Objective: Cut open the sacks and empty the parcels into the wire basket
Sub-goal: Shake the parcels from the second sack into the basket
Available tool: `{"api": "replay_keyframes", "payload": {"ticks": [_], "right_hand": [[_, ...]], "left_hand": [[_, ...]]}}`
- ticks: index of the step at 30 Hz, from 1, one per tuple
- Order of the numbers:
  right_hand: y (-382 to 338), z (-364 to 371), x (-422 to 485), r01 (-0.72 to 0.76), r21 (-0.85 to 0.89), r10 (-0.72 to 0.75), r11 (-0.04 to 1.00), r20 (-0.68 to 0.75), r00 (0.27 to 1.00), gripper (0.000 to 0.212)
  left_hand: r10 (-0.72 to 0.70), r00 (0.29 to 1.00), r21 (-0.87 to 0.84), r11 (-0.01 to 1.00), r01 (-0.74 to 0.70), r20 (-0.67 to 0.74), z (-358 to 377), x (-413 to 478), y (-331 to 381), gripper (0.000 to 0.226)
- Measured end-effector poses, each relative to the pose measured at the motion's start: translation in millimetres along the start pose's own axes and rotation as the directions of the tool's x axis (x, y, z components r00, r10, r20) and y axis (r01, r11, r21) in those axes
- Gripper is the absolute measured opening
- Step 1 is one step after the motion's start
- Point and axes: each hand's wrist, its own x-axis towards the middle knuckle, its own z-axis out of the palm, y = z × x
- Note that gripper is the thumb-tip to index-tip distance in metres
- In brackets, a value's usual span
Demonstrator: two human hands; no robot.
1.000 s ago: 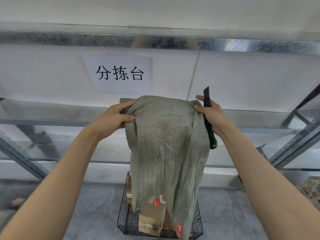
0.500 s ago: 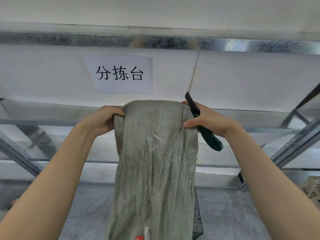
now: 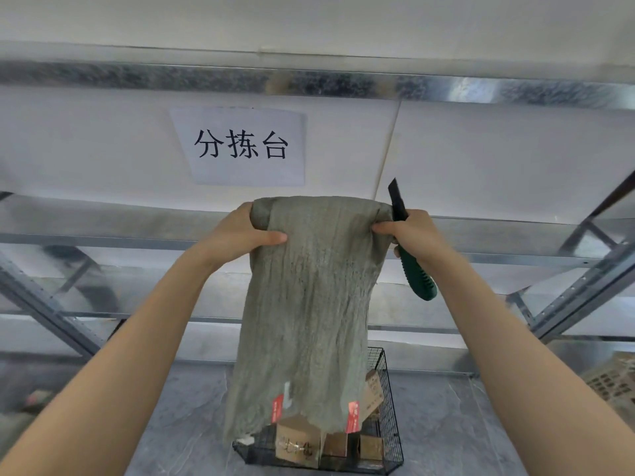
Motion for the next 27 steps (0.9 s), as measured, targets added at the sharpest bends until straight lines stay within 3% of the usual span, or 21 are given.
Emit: {"api": "replay_keyframes", "payload": {"ticks": [6,8,11,15,21,25,27], "right_hand": [[7,-14,-1,-0.064,0.253,0.03,0.965,0.138,0.99,0.012],[12,-16,1,-0.119,0.344,0.057,0.931,0.185,0.981,0.018],[14,-17,0,-0.199,0.427,0.097,0.882,0.249,0.964,0.006],[18,-16,-1,-0.292,0.508,0.151,0.81,0.3,0.942,0.01],[14,-6,0,-0.2,0.435,0.095,0.878,0.25,0.964,0.036],[9,-8,-7,-0.15,0.254,0.065,0.956,0.314,0.947,0.027],[9,-8,-10,-0.134,0.2,0.053,0.971,0.365,0.929,0.033]], "left_hand": [[0.05,0.99,0.141,0.99,-0.031,-0.132,-11,6,-14,0.019],[0.024,0.996,0.088,0.996,-0.016,-0.088,-11,3,-13,0.021],[-0.001,1.0,-0.052,0.999,0.001,-0.01,-5,-2,-10,0.031],[-0.02,1.0,-0.125,0.992,0.017,-0.021,1,-1,-8,0.031],[-0.006,0.975,-0.18,0.983,-0.035,-0.224,8,6,-4,0.021],[0.052,0.914,-0.077,0.993,-0.09,-0.402,9,7,-2,0.026],[0.071,0.887,-0.035,0.995,-0.098,-0.457,10,8,-2,0.026]]}}
